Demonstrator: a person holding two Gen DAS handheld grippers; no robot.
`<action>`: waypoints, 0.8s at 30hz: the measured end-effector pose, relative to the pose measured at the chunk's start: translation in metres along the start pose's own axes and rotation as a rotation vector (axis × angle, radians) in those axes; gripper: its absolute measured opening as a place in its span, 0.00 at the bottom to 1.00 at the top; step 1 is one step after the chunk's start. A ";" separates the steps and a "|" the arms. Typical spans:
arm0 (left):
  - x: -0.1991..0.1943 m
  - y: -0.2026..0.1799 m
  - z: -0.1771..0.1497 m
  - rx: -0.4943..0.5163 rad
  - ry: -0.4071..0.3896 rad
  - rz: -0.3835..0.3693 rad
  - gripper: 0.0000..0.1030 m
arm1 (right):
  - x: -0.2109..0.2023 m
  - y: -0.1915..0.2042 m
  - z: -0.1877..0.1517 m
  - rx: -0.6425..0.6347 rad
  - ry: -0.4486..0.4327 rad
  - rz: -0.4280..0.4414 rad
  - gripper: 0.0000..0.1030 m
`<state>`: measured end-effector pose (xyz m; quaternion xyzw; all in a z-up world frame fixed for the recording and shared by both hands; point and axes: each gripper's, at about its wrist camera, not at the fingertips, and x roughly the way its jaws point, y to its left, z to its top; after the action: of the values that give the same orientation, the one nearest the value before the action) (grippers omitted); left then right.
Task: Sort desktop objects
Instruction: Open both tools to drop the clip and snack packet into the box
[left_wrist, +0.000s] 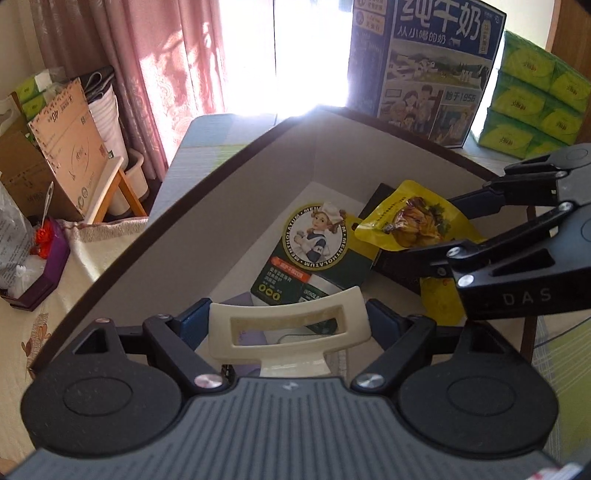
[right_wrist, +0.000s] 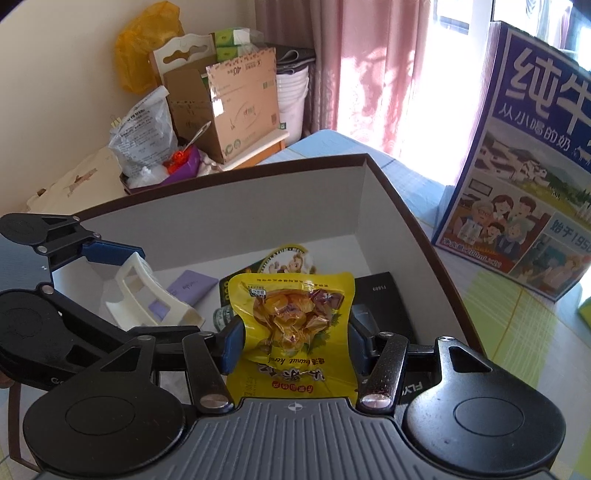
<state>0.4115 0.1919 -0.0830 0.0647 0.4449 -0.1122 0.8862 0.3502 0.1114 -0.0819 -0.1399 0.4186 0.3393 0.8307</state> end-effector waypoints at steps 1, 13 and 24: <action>0.001 0.001 0.000 -0.004 0.006 -0.004 0.83 | 0.000 0.001 0.000 0.001 0.002 0.000 0.52; -0.017 0.013 -0.003 -0.034 -0.019 -0.006 0.86 | 0.005 0.003 -0.002 -0.004 0.002 0.021 0.53; -0.042 0.021 -0.008 -0.086 -0.043 0.079 0.87 | -0.016 0.002 0.003 0.040 -0.084 0.095 0.82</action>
<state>0.3863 0.2196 -0.0535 0.0416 0.4274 -0.0592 0.9012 0.3438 0.1068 -0.0676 -0.0887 0.3961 0.3753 0.8333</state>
